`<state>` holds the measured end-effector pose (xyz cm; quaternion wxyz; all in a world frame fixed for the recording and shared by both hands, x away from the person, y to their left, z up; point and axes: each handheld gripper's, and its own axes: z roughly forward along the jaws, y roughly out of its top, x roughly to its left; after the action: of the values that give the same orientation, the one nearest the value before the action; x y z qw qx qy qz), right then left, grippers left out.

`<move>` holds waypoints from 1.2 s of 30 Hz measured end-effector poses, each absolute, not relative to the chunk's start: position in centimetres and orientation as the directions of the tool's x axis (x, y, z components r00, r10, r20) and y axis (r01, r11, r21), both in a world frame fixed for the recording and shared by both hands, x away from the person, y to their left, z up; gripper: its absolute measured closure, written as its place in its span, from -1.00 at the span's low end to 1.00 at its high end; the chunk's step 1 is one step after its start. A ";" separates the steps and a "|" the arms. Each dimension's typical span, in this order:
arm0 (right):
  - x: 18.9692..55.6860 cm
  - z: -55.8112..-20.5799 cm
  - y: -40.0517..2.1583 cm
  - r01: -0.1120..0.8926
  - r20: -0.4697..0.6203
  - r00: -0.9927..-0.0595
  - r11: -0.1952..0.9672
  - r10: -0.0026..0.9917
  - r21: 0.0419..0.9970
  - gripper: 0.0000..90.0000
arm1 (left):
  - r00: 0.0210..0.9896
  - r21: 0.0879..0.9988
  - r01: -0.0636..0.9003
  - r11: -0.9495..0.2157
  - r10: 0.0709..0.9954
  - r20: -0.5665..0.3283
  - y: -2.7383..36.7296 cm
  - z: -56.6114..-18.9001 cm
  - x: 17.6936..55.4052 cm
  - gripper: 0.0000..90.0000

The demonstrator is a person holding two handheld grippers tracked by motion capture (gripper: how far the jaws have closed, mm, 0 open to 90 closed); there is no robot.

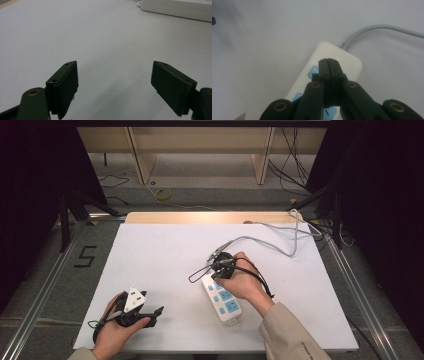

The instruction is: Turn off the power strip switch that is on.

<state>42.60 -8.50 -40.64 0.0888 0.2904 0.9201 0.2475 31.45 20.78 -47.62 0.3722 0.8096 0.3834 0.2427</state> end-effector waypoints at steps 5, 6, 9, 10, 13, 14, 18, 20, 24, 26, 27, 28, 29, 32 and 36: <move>42.8 -40.7 -8.2 0.495 -0.014 -0.817 0.714 0.576 0.496 1.00 | 0.589 0.787 0.441 -0.430 0.801 0.107 20.8 -47.6 31.5 -0.52; 42.9 -40.8 -8.1 0.494 -0.014 -0.818 0.715 0.575 0.495 1.00 | 0.589 0.788 0.442 -0.430 0.801 0.107 20.8 -47.6 31.5 -0.52; 42.9 -40.8 -7.9 0.495 -0.010 -0.820 0.718 0.573 0.490 1.00 | 0.589 0.787 0.442 -0.430 0.801 0.107 20.8 -47.6 31.5 -0.52; 42.9 -40.7 -7.8 0.498 -0.010 -0.818 0.717 0.575 0.488 1.00 | 0.589 0.787 0.442 -0.430 0.801 0.107 20.8 -47.6 31.5 -0.52; 42.9 -40.7 -7.7 0.500 -0.007 -0.818 0.718 0.575 0.485 1.00 | 0.590 0.787 0.442 -0.430 0.801 0.106 20.8 -47.6 31.5 -0.52; 42.9 -40.7 -7.6 0.499 -0.006 -0.821 0.722 0.571 0.480 1.00 | 0.590 0.787 0.442 -0.430 0.800 0.106 20.8 -47.6 31.5 -0.52; 43.1 -40.7 -7.4 0.504 -0.003 -0.819 0.722 0.574 0.474 1.00 | 0.590 0.787 0.442 -0.430 0.801 0.106 20.8 -47.6 31.5 -0.52; 43.1 -40.8 -7.3 0.505 -0.003 -0.819 0.724 0.573 0.470 1.00 | 0.590 0.787 0.442 -0.430 0.800 0.105 20.8 -47.6 31.5 -0.52; 43.2 -40.9 -7.1 0.507 0.002 -0.822 0.729 0.570 0.460 1.00 | 0.591 0.788 0.442 -0.430 0.800 0.105 20.8 -47.6 31.5 -0.52; 43.2 -40.9 -7.0 0.508 0.000 -0.821 0.730 0.571 0.457 1.00 | 0.591 0.788 0.442 -0.430 0.800 0.105 20.7 -47.6 31.5 -0.52; 43.2 -40.9 -6.9 0.513 0.004 -0.818 0.727 0.575 0.457 1.00 | 0.591 0.788 0.441 -0.430 0.800 0.105 20.7 -47.6 31.5 -0.52; 43.2 -40.9 -6.9 0.513 0.004 -0.818 0.727 0.575 0.457 1.00 | 0.591 0.788 0.441 -0.430 0.800 0.106 20.7 -47.6 31.5 -0.52; 43.3 -40.9 -6.9 0.514 0.006 -0.818 0.727 0.575 0.456 1.00 | 0.591 0.788 0.441 -0.430 0.800 0.105 20.7 -47.6 31.5 -0.52; 43.3 -41.0 -6.9 0.514 0.007 -0.821 0.733 0.571 0.445 1.00 | 0.591 0.788 0.441 -0.430 0.799 0.105 20.7 -47.6 31.5 -0.52; 43.5 -41.2 -6.8 0.520 0.011 -0.818 0.731 0.576 0.441 1.00 | 0.592 0.787 0.442 -0.431 0.799 0.105 20.7 -47.6 31.5 -0.52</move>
<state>43.48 -6.79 -41.20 0.0634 0.2952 0.9282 0.2176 31.47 20.74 -47.60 0.3718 0.8110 0.3826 0.2402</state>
